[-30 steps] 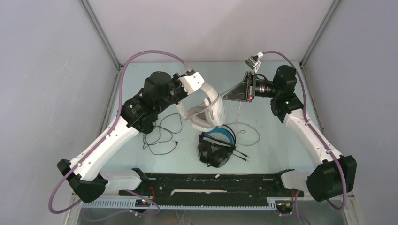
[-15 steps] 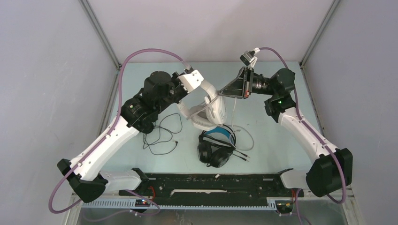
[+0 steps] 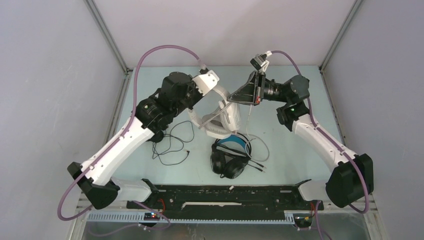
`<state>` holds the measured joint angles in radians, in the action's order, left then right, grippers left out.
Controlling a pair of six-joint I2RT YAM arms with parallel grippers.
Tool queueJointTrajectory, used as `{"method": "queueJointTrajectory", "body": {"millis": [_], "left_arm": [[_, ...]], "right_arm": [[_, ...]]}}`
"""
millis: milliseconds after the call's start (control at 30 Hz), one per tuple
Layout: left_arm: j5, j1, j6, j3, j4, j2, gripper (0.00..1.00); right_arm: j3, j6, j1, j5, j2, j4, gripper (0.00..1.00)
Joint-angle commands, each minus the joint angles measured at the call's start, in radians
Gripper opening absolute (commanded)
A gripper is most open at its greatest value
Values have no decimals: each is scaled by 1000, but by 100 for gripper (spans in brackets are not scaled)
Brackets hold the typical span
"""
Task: Wrap the headphones
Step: Wrap the headphones cable around the headphones.
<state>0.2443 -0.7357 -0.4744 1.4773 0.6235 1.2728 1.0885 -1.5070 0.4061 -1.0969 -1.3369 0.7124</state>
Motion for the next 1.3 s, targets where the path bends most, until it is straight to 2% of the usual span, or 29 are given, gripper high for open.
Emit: {"method": "queueJointTrajectory", "body": {"millis": [0, 133, 267, 500, 600, 767, 1000, 1267], "left_arm": [[164, 16, 79, 92, 205, 68, 0], [171, 22, 158, 136, 231, 109, 0], [170, 42, 258, 255, 294, 188, 0], [159, 65, 444, 373, 306, 237, 0], [163, 80, 515, 416, 308, 257, 0], [185, 90, 603, 481, 305, 292, 0], [192, 96, 698, 479, 257, 287, 0], [188, 115, 759, 464, 231, 287, 0]], "right_arm": [[39, 41, 19, 69, 37, 105, 0], [66, 157, 46, 83, 46, -44, 0], [106, 326, 72, 121, 65, -228, 0], [116, 501, 84, 192, 104, -415, 4], [116, 641, 97, 218, 113, -472, 8], [116, 717, 86, 238, 108, -516, 9], [116, 768, 118, 284, 98, -563, 9], [116, 758, 170, 333, 89, -513, 8]]}}
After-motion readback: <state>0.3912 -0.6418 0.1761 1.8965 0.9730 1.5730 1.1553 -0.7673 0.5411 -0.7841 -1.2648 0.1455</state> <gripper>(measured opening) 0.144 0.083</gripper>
